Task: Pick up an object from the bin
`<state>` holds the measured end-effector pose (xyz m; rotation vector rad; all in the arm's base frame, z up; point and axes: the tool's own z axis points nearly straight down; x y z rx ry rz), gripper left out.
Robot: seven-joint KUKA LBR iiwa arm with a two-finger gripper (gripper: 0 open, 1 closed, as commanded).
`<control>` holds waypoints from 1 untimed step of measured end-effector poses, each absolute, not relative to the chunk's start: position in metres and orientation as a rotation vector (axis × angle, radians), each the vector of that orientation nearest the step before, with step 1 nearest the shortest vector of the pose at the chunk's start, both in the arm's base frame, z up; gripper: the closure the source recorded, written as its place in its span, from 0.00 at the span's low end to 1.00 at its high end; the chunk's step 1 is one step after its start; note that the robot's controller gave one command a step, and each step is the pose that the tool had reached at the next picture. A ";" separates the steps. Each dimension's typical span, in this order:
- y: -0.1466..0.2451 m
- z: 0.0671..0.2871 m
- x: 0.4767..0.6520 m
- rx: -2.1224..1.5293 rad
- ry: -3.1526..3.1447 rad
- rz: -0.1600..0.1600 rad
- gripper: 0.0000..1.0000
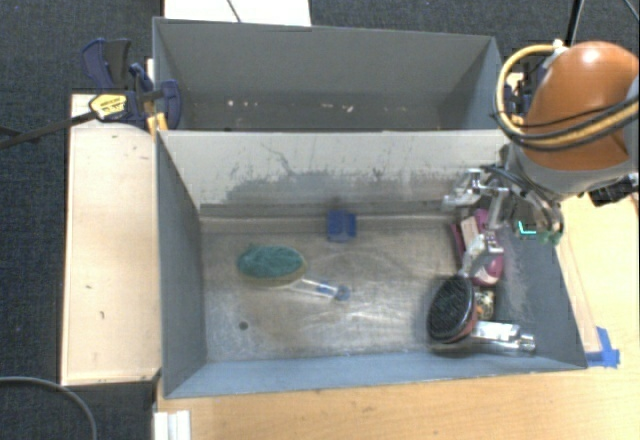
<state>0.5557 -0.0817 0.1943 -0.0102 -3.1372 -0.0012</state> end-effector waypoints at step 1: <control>-0.016 0.158 0.477 0.465 -3.105 -0.004 0.00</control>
Offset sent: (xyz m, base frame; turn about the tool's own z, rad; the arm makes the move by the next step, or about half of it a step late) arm -0.0780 0.0639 -0.0352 -0.3029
